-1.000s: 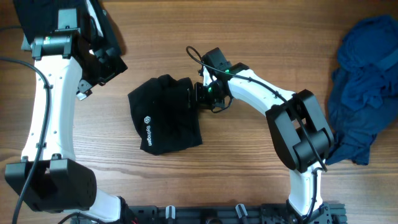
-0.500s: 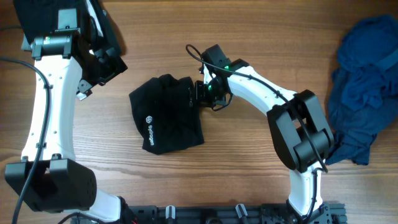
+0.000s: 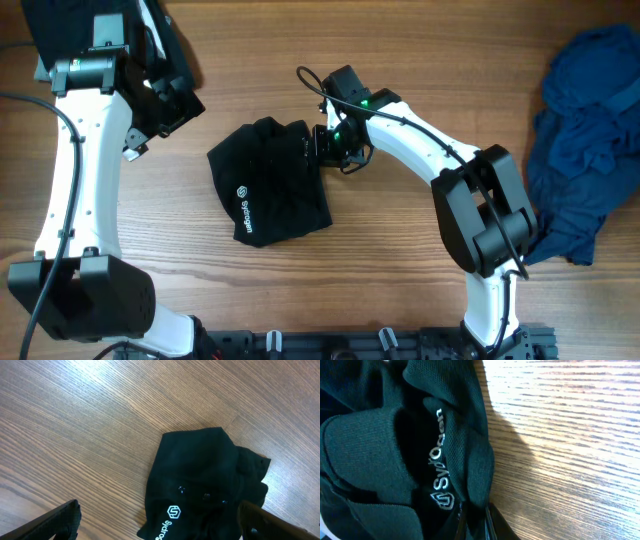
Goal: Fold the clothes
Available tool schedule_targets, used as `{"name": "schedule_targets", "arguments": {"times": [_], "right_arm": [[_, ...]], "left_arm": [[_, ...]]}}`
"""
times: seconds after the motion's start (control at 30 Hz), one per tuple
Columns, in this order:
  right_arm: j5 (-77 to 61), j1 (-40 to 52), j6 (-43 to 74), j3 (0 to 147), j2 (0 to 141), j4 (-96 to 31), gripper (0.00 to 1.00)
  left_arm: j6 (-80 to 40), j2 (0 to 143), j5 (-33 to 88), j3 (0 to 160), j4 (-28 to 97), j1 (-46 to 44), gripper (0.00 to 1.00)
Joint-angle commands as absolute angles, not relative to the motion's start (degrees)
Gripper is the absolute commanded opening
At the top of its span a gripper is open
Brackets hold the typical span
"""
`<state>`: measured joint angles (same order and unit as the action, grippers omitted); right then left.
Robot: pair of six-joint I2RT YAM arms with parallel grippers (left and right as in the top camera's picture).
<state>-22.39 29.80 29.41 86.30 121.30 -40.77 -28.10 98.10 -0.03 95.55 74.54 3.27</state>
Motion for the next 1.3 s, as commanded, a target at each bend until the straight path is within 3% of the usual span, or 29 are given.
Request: {"name": "schedule_targets", "arguments": {"times": [0.0,0.33,1.2,1.27], "right_arm": [[-21.4,29.6,28.4,87.5,122.0,-41.1,0.13],[-21.5,29.6,29.2,87.5,122.0,-40.9,0.04],[-18.0,27.1,28.5,87.5,114.7,-43.7,0.04],[-19.3,27.1,28.5,87.5,114.7,-43.7,0.18]], "left_arm": [[-27.2,98.4,0.6,95.6,74.5,2.8,1.00],[-27.2,98.4,0.6,95.6,74.6,2.8,1.00],[-27.2,98.4,0.6,95.6,74.6,2.8,1.00],[-27.2,98.4,0.6,95.6,74.6,2.8,1.00]]}}
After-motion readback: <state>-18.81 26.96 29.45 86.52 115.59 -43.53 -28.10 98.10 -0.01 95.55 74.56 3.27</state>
